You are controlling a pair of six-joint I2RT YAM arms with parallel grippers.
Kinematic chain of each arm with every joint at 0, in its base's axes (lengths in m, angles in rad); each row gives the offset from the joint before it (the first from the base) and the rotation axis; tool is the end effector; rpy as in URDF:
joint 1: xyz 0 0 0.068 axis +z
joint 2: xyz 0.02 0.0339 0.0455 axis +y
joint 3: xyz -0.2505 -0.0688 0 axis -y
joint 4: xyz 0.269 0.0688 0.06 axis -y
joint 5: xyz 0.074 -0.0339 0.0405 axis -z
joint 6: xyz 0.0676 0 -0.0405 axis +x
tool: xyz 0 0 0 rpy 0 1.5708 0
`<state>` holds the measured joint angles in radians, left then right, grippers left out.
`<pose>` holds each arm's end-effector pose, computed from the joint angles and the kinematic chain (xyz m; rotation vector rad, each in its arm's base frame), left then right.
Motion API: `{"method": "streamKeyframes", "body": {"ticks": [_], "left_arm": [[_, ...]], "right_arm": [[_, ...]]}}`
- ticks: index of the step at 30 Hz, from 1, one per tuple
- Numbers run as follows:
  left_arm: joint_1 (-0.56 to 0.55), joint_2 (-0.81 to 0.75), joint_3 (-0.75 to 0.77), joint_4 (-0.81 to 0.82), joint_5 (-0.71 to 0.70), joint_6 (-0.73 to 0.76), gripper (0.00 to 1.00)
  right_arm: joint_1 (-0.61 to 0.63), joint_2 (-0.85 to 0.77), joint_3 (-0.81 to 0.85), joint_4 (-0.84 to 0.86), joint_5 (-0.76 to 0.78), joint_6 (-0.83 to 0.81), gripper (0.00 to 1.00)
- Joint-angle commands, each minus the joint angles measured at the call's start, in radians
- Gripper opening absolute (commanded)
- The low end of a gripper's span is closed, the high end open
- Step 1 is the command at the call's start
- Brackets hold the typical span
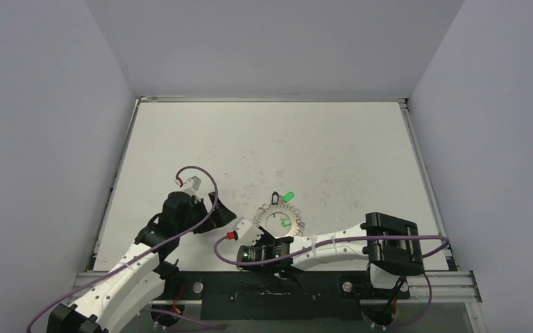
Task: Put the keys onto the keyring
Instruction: Pick up the keyring from the center of the board.
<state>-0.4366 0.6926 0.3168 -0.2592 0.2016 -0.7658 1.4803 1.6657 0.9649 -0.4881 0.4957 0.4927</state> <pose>0.1867 -0.1021 0.1474 -0.2649 2.3228 -0.8621 0.0625 0.3335 0.1114 -1.0874 2.2806 0.0546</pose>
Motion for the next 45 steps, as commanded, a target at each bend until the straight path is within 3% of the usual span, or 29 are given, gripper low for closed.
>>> {"method": "streamKeyframes", "body": {"ticks": [1,8,20,33,45], "left_arm": [[0.009,0.023,0.009,0.014,0.021,0.002,0.97],[0.011,0.034,0.025,0.004,0.001,0.005,0.97],[0.015,-0.011,0.020,-0.012,-0.012,0.003,0.97],[0.016,-0.018,0.018,-0.010,-0.015,0.005,0.97],[0.016,-0.039,0.017,-0.014,-0.019,0.020,0.97]], "right_arm": [[0.026,0.048,0.055,-0.041,0.089,0.028,0.35],[0.034,0.106,0.076,-0.049,0.112,0.052,0.35],[0.038,0.141,0.089,-0.122,0.177,0.089,0.27],[0.046,0.112,0.093,-0.132,0.228,0.077,0.00],[0.041,0.020,0.060,-0.081,0.178,0.038,0.00]]}}
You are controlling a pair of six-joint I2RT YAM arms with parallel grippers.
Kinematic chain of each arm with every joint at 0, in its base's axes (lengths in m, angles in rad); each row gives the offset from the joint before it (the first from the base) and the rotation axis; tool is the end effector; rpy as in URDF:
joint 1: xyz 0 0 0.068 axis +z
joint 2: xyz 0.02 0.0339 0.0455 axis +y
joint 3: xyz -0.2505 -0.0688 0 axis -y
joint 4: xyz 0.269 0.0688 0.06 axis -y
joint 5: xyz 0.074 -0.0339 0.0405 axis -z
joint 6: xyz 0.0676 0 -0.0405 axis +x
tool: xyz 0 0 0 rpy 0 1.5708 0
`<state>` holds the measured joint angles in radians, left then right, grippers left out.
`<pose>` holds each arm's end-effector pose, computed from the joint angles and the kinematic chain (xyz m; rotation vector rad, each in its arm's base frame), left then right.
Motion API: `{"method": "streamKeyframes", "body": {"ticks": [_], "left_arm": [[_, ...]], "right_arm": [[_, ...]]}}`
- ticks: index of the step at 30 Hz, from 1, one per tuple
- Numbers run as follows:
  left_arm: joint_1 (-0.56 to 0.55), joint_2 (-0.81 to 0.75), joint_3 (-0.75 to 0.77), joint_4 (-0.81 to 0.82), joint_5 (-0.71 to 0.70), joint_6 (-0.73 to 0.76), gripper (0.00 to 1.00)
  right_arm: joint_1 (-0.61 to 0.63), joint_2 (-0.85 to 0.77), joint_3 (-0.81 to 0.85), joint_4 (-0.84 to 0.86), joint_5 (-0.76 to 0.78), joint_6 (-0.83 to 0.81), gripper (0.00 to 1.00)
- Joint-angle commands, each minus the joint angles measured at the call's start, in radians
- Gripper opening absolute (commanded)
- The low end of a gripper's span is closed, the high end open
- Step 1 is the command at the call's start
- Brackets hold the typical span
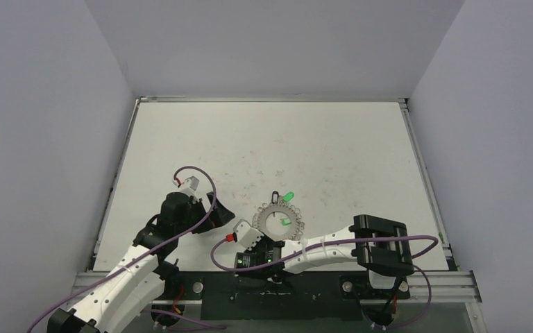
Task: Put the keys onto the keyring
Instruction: Pick up the keyring from the center of the board.
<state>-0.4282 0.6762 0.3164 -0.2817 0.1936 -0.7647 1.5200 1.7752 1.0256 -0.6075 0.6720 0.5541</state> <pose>0.1856 -0.0990 0.1477 -0.2793 2.3242 -0.8462 0.0591 0.3330 0.0954 -1.0569 2.2133 -0.2092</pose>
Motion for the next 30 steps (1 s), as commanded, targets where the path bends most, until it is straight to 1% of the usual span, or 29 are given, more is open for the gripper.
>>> {"method": "streamKeyframes", "body": {"ticks": [1,7,13,16,20,22,30], "left_arm": [[0.008,-0.026,0.018,0.008,-0.013,0.022,0.97],[0.009,-0.053,0.030,0.003,-0.010,0.030,0.97],[0.009,-0.089,0.046,0.007,0.009,0.046,0.96],[0.009,-0.105,0.048,0.021,0.022,0.047,0.96],[0.009,-0.126,0.034,0.076,0.054,0.043,0.93],[0.009,-0.134,0.028,0.098,0.058,0.042,0.92],[0.008,-0.191,-0.015,0.241,0.083,0.048,0.88]], "right_arm": [[-0.002,-0.105,-0.007,0.047,-0.010,-0.028,0.00],[-0.054,-0.211,-0.069,0.128,-0.152,-0.072,0.00],[-0.164,-0.338,-0.140,0.243,-0.434,-0.148,0.00],[-0.193,-0.386,-0.150,0.267,-0.536,-0.186,0.00],[-0.233,-0.435,-0.151,0.295,-0.679,-0.217,0.00],[-0.258,-0.456,-0.160,0.325,-0.785,-0.219,0.00],[-0.362,-0.516,-0.168,0.387,-1.050,-0.213,0.00]]}}
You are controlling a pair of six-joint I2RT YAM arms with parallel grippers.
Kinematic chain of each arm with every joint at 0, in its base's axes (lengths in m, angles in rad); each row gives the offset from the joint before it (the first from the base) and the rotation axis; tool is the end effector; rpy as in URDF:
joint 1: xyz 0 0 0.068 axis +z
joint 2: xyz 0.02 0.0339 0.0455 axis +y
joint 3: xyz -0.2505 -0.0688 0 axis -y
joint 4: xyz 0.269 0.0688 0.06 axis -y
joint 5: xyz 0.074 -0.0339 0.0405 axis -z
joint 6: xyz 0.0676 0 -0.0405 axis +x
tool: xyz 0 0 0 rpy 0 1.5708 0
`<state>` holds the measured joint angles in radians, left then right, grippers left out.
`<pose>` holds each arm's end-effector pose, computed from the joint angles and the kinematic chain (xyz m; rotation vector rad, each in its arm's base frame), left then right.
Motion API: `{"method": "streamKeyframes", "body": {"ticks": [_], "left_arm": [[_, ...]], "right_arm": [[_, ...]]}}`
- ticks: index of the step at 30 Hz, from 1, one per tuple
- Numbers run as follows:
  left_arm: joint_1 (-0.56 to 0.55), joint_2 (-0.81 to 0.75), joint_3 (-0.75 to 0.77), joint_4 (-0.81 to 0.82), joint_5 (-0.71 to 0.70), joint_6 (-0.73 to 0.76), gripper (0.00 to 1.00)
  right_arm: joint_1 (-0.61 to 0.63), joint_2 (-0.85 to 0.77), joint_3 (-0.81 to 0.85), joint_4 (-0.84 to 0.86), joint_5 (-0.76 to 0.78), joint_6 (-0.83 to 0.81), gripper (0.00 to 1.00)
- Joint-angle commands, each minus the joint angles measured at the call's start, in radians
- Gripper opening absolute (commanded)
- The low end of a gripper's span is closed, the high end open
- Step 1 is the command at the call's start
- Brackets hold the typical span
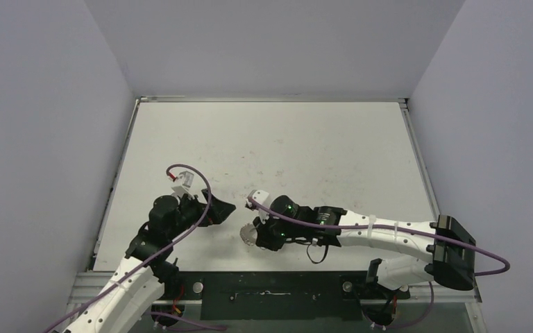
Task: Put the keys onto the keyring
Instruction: Pick up the keyring from the center of the board.
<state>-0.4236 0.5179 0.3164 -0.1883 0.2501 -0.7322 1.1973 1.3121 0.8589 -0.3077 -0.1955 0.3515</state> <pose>0.1818 -0.1003 0.1895 -0.1464 2.0813 -0.9802 0.1066 0.3080 0.1951 -1.1367 2.2663 0.9369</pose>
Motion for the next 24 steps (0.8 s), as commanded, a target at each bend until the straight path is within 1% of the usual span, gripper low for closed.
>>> {"method": "streamKeyframes", "body": {"ticks": [1,4,8,14,18,21,24], "left_arm": [[0.003,-0.042,-0.026,0.168,0.027,0.011,0.88],[0.003,-0.070,-0.064,0.275,0.048,0.010,0.86],[0.001,-0.109,-0.114,0.426,0.125,0.052,0.86],[-0.013,-0.131,-0.141,0.559,0.173,0.124,0.85],[-0.026,-0.081,-0.140,0.664,0.244,0.201,0.81],[-0.043,-0.013,-0.132,0.760,0.314,0.247,0.74],[-0.081,0.065,-0.109,0.796,0.359,0.298,0.67]], "right_arm": [[-0.052,-0.059,0.000,0.087,-0.207,-0.013,0.00],[-0.093,-0.080,0.005,0.076,-0.266,-0.027,0.00],[-0.159,-0.108,0.020,0.035,-0.333,-0.056,0.00],[-0.258,-0.133,0.047,-0.006,-0.435,-0.110,0.00],[-0.310,-0.133,0.057,-0.011,-0.521,-0.137,0.00],[-0.334,-0.130,0.070,-0.035,-0.576,-0.168,0.00],[-0.350,-0.130,0.093,-0.069,-0.615,-0.211,0.00]]}}
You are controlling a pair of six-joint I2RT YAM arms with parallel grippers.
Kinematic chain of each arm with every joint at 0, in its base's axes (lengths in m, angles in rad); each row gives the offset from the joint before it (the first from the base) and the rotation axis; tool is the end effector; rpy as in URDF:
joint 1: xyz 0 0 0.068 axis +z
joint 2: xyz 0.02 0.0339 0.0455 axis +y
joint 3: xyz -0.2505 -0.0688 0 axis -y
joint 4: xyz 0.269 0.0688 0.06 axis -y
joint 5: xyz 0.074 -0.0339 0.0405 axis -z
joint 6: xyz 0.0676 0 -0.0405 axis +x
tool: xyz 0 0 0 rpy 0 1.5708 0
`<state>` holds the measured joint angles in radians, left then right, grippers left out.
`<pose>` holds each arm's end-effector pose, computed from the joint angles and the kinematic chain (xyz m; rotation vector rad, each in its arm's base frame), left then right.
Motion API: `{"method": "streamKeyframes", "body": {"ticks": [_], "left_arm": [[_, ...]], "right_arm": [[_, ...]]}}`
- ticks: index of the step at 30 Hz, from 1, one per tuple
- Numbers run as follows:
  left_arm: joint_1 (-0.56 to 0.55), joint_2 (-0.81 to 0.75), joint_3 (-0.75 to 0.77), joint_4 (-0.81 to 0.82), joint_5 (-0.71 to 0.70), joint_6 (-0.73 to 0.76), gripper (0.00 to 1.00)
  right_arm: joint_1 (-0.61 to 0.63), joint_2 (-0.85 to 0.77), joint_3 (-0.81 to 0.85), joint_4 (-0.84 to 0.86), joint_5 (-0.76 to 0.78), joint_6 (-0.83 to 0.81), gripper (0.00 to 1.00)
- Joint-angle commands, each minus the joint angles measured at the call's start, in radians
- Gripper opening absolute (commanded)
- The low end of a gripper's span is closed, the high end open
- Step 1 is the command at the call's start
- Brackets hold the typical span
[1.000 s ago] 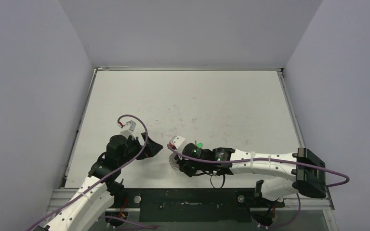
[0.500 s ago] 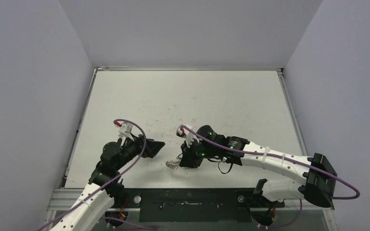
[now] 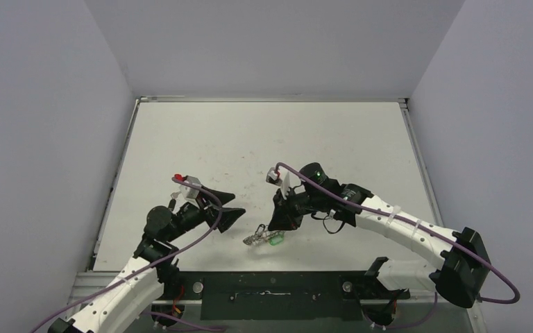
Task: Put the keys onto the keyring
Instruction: Pick up the keyring from the center of the board.
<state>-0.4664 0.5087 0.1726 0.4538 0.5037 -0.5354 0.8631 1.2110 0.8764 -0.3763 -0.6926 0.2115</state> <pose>0.1704 -0.1223 0.2191 0.3872 1.5336 -1.1638 0.1629 0.2568 0.2341 -1.1528 2.1623 1.3168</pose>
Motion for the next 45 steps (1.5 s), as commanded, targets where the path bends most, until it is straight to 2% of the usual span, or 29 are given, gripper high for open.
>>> {"method": "streamKeyframes", "body": {"ticks": [1,4,8,12,16,23,30,34,37,40,45], "left_arm": [[-0.057,0.100,0.043,0.163,0.116,0.126,0.66],[-0.145,0.172,0.066,0.170,0.131,0.217,0.62],[-0.263,0.252,0.097,0.154,0.096,0.339,0.62],[-0.325,0.308,0.115,0.158,0.103,0.411,0.57],[-0.343,0.327,0.115,0.174,0.083,0.426,0.54],[-0.361,0.341,0.123,0.209,0.058,0.430,0.35],[-0.385,0.352,0.131,0.238,0.064,0.430,0.35],[-0.396,0.352,0.131,0.243,0.081,0.428,0.39],[-0.397,0.356,0.134,0.225,0.084,0.429,0.39],[-0.401,0.365,0.133,0.228,0.087,0.430,0.32],[-0.406,0.371,0.134,0.250,0.093,0.427,0.10]], "right_arm": [[-0.021,-0.029,0.085,-0.015,-0.128,-0.086,0.00],[-0.034,-0.034,0.111,-0.042,-0.148,-0.111,0.00],[-0.045,-0.038,0.136,-0.060,-0.168,-0.127,0.00],[-0.050,-0.036,0.143,-0.073,-0.182,-0.136,0.00],[-0.052,-0.043,0.142,-0.078,-0.191,-0.136,0.00],[-0.053,-0.050,0.138,-0.074,-0.194,-0.134,0.00],[-0.053,-0.045,0.133,-0.056,-0.193,-0.124,0.00],[-0.052,-0.046,0.130,-0.050,-0.186,-0.123,0.00],[-0.052,-0.047,0.130,-0.046,-0.180,-0.121,0.00],[-0.052,-0.045,0.128,-0.042,-0.181,-0.117,0.00],[-0.052,-0.046,0.125,-0.042,-0.173,-0.114,0.00]]}}
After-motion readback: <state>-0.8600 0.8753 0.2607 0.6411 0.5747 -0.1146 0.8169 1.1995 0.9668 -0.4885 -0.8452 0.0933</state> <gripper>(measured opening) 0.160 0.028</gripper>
